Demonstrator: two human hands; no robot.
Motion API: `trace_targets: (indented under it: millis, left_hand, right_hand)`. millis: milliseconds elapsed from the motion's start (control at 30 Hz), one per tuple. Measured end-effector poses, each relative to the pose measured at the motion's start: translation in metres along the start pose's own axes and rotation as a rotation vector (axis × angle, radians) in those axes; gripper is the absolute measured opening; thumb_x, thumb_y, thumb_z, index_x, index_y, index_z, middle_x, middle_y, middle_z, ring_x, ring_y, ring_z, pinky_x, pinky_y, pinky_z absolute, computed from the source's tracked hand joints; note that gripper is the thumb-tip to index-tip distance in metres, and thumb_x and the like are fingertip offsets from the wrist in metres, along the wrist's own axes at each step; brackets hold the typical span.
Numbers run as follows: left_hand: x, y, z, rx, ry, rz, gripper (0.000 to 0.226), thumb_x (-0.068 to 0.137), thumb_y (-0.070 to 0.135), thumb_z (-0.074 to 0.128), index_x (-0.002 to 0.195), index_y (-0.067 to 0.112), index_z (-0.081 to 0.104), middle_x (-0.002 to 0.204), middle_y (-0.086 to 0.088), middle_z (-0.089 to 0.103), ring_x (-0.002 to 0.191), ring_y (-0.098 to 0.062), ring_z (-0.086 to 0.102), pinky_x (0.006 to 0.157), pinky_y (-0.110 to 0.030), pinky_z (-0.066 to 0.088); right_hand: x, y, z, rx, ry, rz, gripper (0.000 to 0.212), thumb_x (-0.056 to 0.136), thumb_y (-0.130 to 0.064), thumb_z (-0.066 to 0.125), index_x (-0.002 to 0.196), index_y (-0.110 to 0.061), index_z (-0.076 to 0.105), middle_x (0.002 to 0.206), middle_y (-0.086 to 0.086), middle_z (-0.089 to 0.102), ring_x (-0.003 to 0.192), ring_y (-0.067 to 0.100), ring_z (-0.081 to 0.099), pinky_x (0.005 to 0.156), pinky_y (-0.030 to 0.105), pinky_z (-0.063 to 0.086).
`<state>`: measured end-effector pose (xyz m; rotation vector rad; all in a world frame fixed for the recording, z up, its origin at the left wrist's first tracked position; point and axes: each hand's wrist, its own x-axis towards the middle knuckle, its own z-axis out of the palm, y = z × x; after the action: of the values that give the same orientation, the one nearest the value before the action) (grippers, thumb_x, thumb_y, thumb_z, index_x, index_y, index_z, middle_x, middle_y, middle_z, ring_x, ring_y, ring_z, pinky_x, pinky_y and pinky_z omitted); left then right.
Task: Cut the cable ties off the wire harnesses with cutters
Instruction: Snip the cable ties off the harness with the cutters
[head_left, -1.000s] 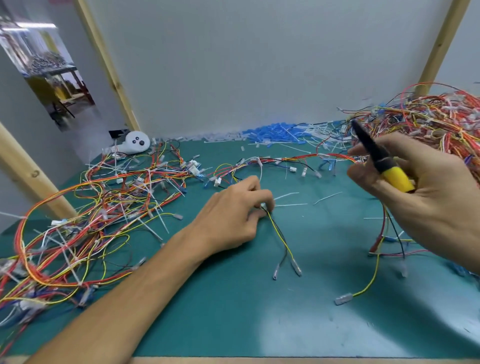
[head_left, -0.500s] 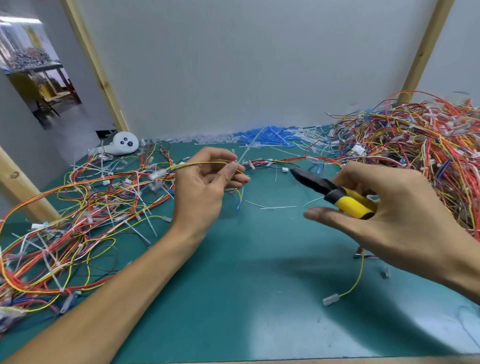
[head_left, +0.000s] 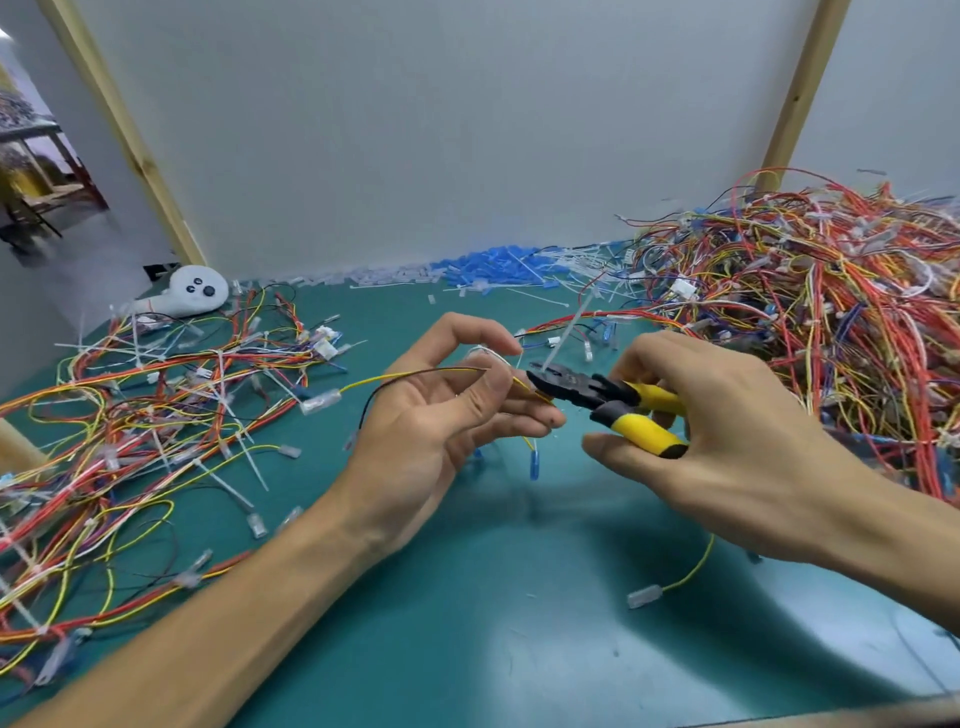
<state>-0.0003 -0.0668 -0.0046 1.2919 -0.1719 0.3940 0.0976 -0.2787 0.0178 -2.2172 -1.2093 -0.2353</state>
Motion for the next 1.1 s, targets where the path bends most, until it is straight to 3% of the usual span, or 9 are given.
trace_targets:
  millis: [100, 233, 300, 433, 567, 700, 867, 1100]
  left_hand:
    - [0.0, -0.001, 0.0, 0.0, -0.006, -0.011, 0.029, 0.092, 0.018, 0.065, 0.115, 0.005, 0.052, 0.091, -0.026, 0.073, 0.08, -0.035, 0.075, 0.074, -0.03, 0.06]
    - [0.002, -0.004, 0.0, 0.048, -0.003, -0.013, 0.023, 0.093, 0.02, 0.065, 0.109, 0.004, 0.058, 0.093, -0.024, 0.073, 0.08, -0.035, 0.075, 0.074, -0.032, 0.06]
    - [0.001, -0.004, -0.001, 0.12, -0.017, -0.015, 0.02, 0.095, 0.024, 0.064, 0.101, 0.006, 0.065, 0.094, -0.023, 0.072, 0.08, -0.035, 0.073, 0.073, -0.034, 0.059]
    - [-0.001, -0.006, -0.005, 0.316, -0.057, 0.004, 0.024, 0.099, 0.021, 0.062, 0.09, -0.002, 0.063, 0.088, -0.019, 0.071, 0.075, -0.03, 0.066, 0.065, -0.035, 0.054]
    - [-0.002, -0.007, -0.001, 0.369, -0.082, 0.07, 0.013, 0.096, 0.007, 0.061, 0.088, -0.004, 0.063, 0.084, -0.025, 0.065, 0.069, -0.027, 0.064, 0.063, -0.034, 0.052]
    - [-0.001, -0.008, 0.004, 0.39, -0.048, 0.129, 0.008, 0.095, 0.003, 0.062, 0.087, 0.0, 0.064, 0.079, -0.021, 0.069, 0.064, -0.026, 0.067, 0.062, -0.03, 0.053]
    - [-0.001, -0.012, 0.005, 0.361, -0.017, 0.122, 0.013, 0.093, 0.001, 0.064, 0.09, -0.012, 0.065, 0.077, -0.019, 0.073, 0.063, -0.03, 0.07, 0.062, -0.034, 0.055]
    - [0.0, -0.013, 0.005, 0.299, 0.041, 0.097, 0.02, 0.088, 0.011, 0.068, 0.087, -0.009, 0.069, 0.077, -0.016, 0.076, 0.062, -0.03, 0.07, 0.062, -0.032, 0.056]
  right_hand:
    - [-0.001, -0.002, 0.0, -0.006, 0.006, -0.01, 0.029, 0.083, -0.049, 0.077, 0.09, -0.03, 0.056, 0.082, -0.014, 0.058, 0.081, 0.002, 0.055, 0.069, 0.014, 0.036]
    - [-0.003, -0.003, -0.002, 0.093, -0.023, 0.033, 0.029, 0.084, -0.045, 0.079, 0.081, -0.023, 0.061, 0.068, -0.009, 0.056, 0.056, 0.015, 0.042, 0.05, 0.023, 0.037]
    - [-0.002, -0.003, -0.005, 0.206, -0.095, 0.102, 0.03, 0.082, -0.046, 0.08, 0.08, -0.019, 0.067, 0.064, -0.001, 0.057, 0.052, 0.017, 0.041, 0.05, 0.033, 0.043]
    - [-0.003, -0.001, -0.012, 0.36, -0.275, 0.177, 0.03, 0.087, -0.042, 0.081, 0.08, -0.014, 0.072, 0.054, -0.006, 0.056, 0.049, 0.013, 0.042, 0.052, 0.034, 0.042]
    - [-0.005, -0.001, -0.012, 0.43, -0.314, 0.19, 0.037, 0.091, -0.039, 0.078, 0.075, -0.008, 0.066, 0.051, -0.004, 0.056, 0.045, 0.018, 0.05, 0.047, 0.035, 0.046]
    - [-0.004, 0.0, -0.008, 0.356, -0.268, 0.151, 0.035, 0.09, -0.042, 0.078, 0.079, -0.009, 0.068, 0.055, -0.005, 0.054, 0.051, 0.013, 0.043, 0.05, 0.035, 0.044]
    - [-0.006, -0.002, 0.0, 0.244, -0.211, 0.076, 0.036, 0.088, -0.05, 0.074, 0.082, -0.015, 0.066, 0.068, 0.008, 0.06, 0.065, 0.033, 0.05, 0.058, 0.047, 0.049]
    - [-0.006, -0.004, 0.001, 0.14, -0.153, 0.024, 0.034, 0.088, -0.046, 0.071, 0.075, -0.02, 0.055, 0.063, 0.008, 0.052, 0.06, 0.028, 0.04, 0.054, 0.046, 0.041]
